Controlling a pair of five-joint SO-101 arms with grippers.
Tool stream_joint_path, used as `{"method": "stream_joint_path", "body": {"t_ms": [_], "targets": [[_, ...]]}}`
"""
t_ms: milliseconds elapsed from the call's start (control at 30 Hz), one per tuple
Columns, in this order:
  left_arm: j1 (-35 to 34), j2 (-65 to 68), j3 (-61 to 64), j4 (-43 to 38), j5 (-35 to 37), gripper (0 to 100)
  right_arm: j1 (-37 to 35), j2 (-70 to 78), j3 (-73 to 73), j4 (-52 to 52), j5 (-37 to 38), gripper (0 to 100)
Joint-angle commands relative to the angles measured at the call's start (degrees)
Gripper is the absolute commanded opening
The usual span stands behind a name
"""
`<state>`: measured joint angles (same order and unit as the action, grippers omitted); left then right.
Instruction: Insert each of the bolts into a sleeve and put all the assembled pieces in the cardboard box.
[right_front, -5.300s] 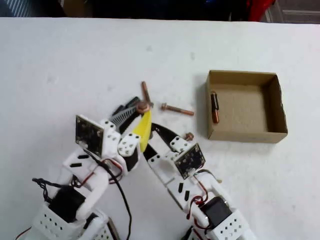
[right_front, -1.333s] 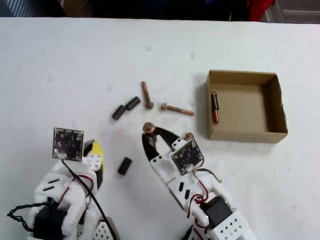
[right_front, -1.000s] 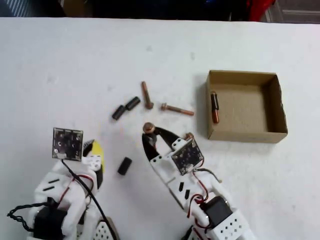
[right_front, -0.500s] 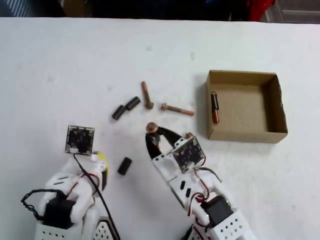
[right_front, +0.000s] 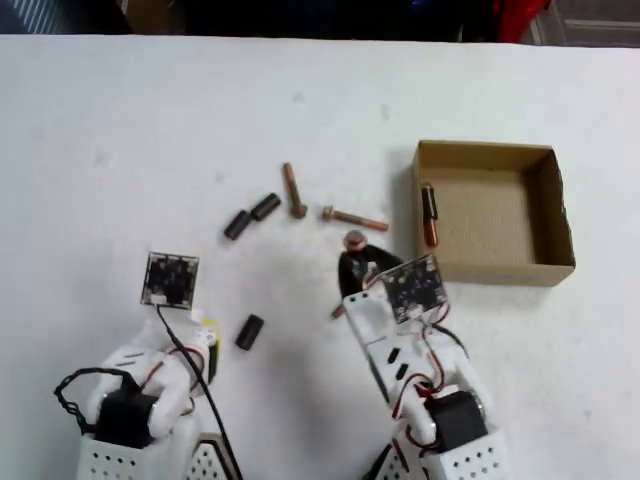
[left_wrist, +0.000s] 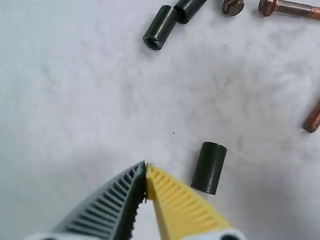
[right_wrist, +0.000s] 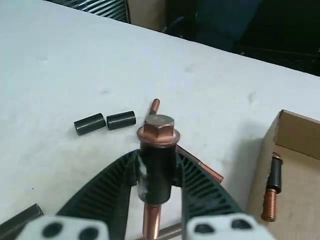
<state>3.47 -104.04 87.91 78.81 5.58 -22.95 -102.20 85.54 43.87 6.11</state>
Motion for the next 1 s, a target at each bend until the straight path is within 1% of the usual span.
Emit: {"method": "stream_joint_path", "body": {"t_ms": [0,133,200,333,467,700,800,967], "targets": [[-0.4,-0.4,2.3,-3.7,0.8,2,2.1,-0.4,-7.9,2.5,0.0,1.6],[-2.2,-0.4,5.8,-7.2,0.5,2,4.4,-0.4,-11.9,4.4,0.5,1.5],[-3.6,-0.4,6.5,-8.7,0.4,2,5.1,-0.3,-13.0,4.5,2.7,1.5],[-5.0,-0.4,6.8,-9.1,0.4,2,7.7,3.9,-16.1,4.5,4.9,1.5],[-5.0,-0.4,6.9,-9.0,0.4,2,11.6,14.0,-22.1,4.3,6.2,1.5],[-5.0,-0.4,9.1,-8.9,-0.1,2,16.7,36.2,-34.6,4.1,9.9,1.6],[-4.9,-0.4,9.1,-7.7,-2.7,2,19.3,45.6,-39.8,4.1,10.0,1.7],[-4.9,-0.4,9.1,-5.9,-3.3,2,23.6,59.8,-48.6,4.1,10.1,1.7]]}}
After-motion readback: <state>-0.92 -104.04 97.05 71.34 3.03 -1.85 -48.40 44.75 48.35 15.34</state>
